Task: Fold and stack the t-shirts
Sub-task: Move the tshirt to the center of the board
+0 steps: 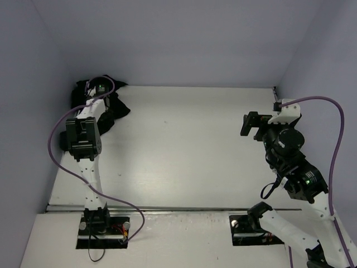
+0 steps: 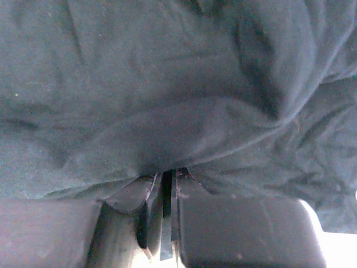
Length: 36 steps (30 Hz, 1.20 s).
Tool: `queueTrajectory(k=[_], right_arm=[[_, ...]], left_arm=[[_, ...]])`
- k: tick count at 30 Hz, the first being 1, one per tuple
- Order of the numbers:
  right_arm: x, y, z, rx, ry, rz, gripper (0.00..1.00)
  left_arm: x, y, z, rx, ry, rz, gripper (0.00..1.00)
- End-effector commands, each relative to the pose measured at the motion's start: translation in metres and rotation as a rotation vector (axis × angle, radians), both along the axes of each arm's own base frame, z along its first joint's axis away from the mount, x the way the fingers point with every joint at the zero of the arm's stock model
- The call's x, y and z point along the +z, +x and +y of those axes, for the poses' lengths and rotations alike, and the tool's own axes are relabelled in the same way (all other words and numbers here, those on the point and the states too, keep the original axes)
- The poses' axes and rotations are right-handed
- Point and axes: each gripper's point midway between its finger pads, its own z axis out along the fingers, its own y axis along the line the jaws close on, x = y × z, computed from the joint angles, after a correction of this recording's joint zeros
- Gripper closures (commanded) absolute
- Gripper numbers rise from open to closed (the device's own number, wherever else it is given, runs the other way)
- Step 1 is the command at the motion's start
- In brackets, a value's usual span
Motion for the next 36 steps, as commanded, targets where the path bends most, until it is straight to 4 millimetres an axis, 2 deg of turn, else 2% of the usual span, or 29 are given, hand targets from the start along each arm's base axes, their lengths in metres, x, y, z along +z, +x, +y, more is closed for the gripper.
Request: queueTrajectory(k=[1,4,7,9,10,12,14,16,18,22,24,26,29,33,36], right_arm=[[0.015,0.002,-0.001,-0.013,0.025,-0.055,0.00],[0.017,0.004,-0.001,-0.021,0.024,-0.056,0.00],[0.014,0.009,0.003,-0.016,0.017,-0.041,0.00],[0.010,0.014,0.004,-0.028,0.027,-0.026,0.00],[0.007,0.018,0.008,-0.024,0.024,-0.013,0.00],[0.002,0.024,0.014,-0.020,0.043,0.007,0.00],[-0.012,0.036,0.025,-0.001,0.047,0.054,0.00],[-0.026,0.045,0.033,-0.006,0.062,0.096,0.00],[-0.041,0.053,0.043,0.009,0.075,0.141,0.00],[-0.095,0.076,0.066,0.010,0.103,0.294,0.04],[-0.122,0.086,0.076,0.013,0.116,0.368,0.06],[-0.149,0.095,0.082,0.005,0.126,0.443,0.12],[-0.180,0.104,0.086,0.003,0.140,0.531,0.22],[-0.199,0.104,0.076,-0.023,0.156,0.578,0.27],[-0.213,0.094,0.068,-0.032,0.147,0.608,0.28]], left_arm=[[0.064,-0.020,-0.103,-0.261,-0.139,-0.051,1.00],[0.127,-0.045,-0.180,-0.421,-0.178,-0.148,1.00],[0.189,-0.075,-0.244,-0.545,-0.165,-0.270,1.00],[0.209,-0.089,-0.262,-0.574,-0.146,-0.308,0.93],[0.214,-0.096,-0.269,-0.581,-0.156,-0.319,0.79],[0.219,-0.105,-0.278,-0.603,-0.170,-0.326,0.67],[0.227,-0.114,-0.281,-0.628,-0.175,-0.340,0.51],[0.230,-0.119,-0.277,-0.638,-0.160,-0.343,0.42],[0.229,-0.123,-0.267,-0.649,-0.116,-0.334,0.39],[0.216,-0.121,-0.242,-0.698,-0.043,-0.272,0.38],[0.194,-0.115,-0.225,-0.698,-0.059,-0.215,0.38],[0.167,-0.106,-0.200,-0.699,-0.048,-0.143,0.38],[0.129,-0.094,-0.178,-0.751,-0.057,-0.045,0.38],[0.097,-0.077,-0.140,-0.831,0.037,0.047,0.38],[0.076,-0.067,-0.113,-0.811,-0.016,0.069,0.38]])
